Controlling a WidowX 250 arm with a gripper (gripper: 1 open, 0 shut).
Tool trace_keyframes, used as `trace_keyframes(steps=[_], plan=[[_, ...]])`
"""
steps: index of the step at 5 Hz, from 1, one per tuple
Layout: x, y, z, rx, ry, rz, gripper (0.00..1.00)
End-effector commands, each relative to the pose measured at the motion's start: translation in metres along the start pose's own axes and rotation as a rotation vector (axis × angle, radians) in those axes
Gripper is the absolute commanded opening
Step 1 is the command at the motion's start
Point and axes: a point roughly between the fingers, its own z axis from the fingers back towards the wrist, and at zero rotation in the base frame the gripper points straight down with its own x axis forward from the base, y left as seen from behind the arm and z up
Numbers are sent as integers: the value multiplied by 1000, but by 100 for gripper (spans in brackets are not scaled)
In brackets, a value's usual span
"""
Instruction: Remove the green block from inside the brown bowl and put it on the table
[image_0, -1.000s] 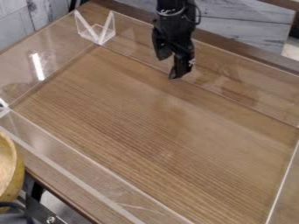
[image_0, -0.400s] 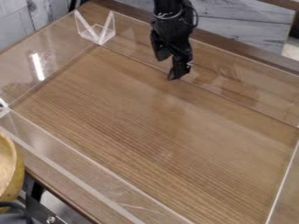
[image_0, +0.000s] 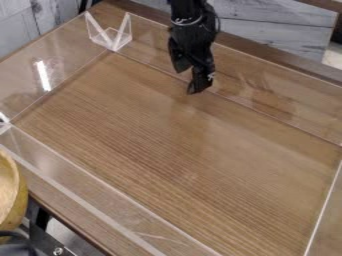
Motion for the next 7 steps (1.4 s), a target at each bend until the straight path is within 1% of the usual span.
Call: trace_keyframes(steps=[1,3,4,5,7], plan=[[7,10,11,27,-45,2,100],[6,12,0,19,-42,8,100],[5,13,-4,15,-40,10,0],[3,12,1,7,-33,21,0],[-3,7,18,-15,-10,73,0]])
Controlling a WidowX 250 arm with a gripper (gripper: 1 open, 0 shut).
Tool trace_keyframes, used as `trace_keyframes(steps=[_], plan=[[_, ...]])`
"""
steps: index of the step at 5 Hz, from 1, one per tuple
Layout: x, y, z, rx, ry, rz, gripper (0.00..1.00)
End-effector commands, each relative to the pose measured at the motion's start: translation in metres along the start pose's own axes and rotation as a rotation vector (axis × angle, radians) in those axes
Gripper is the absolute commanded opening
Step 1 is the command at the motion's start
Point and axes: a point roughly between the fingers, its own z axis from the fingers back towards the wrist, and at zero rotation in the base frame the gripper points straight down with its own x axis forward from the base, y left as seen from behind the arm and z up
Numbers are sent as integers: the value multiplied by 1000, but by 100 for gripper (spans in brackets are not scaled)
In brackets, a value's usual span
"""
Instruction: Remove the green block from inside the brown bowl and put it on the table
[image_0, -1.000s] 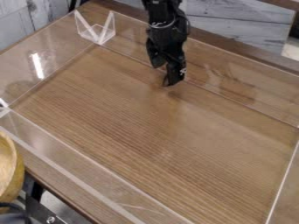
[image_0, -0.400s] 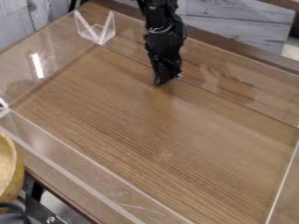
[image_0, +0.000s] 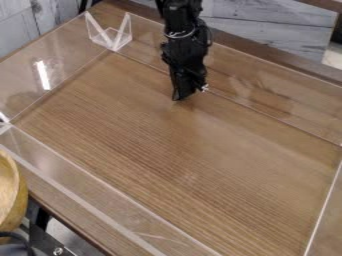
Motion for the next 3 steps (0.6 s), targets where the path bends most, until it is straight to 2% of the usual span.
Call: trace_keyframes(steps=[1,3], plan=[[7,7,38,40,-66,29,0],[-2,0,45,20,-50,27,0]])
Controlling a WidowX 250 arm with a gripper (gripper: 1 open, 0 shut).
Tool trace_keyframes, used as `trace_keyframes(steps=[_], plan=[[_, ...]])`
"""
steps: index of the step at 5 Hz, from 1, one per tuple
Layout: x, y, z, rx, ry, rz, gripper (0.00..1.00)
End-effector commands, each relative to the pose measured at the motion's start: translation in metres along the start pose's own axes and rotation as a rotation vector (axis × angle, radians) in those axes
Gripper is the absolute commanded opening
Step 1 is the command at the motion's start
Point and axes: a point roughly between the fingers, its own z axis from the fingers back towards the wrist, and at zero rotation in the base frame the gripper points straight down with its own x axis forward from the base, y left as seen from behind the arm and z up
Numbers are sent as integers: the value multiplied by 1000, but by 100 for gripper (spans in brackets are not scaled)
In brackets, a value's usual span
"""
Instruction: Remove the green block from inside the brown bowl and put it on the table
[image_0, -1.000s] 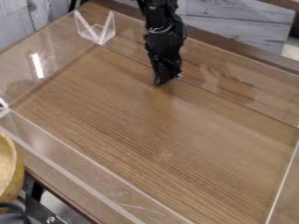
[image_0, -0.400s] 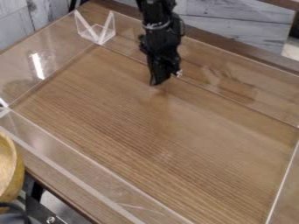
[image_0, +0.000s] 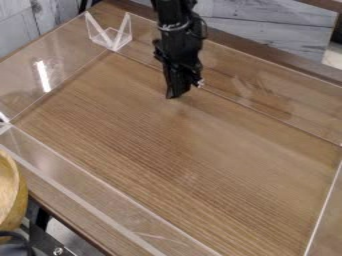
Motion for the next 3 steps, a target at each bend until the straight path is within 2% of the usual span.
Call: trace_keyframes(steps=[1,3], plan=[[4,1,23,33,-61,-22,0],[-5,-4,20,20,-48,-66,0]])
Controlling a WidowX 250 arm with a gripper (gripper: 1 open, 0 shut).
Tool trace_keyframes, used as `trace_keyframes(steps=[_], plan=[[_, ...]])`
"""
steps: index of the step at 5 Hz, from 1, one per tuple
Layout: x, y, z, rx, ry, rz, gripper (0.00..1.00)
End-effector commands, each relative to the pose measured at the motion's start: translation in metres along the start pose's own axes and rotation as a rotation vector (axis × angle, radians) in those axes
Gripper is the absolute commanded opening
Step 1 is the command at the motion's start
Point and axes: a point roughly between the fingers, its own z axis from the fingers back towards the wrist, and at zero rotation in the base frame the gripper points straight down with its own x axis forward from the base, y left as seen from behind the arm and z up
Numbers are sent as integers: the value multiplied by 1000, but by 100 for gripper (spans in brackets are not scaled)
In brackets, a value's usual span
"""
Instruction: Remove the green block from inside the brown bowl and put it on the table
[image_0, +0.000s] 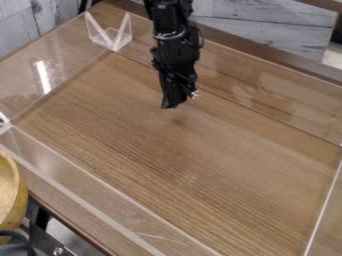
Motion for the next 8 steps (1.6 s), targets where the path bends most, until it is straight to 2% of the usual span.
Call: trace_keyframes(steps=[1,4,8], plan=[[4,4,21,41,-59,-19,0],[-5,-3,21,38,-49,-25,0],[1,1,9,39,-30,11,0]])
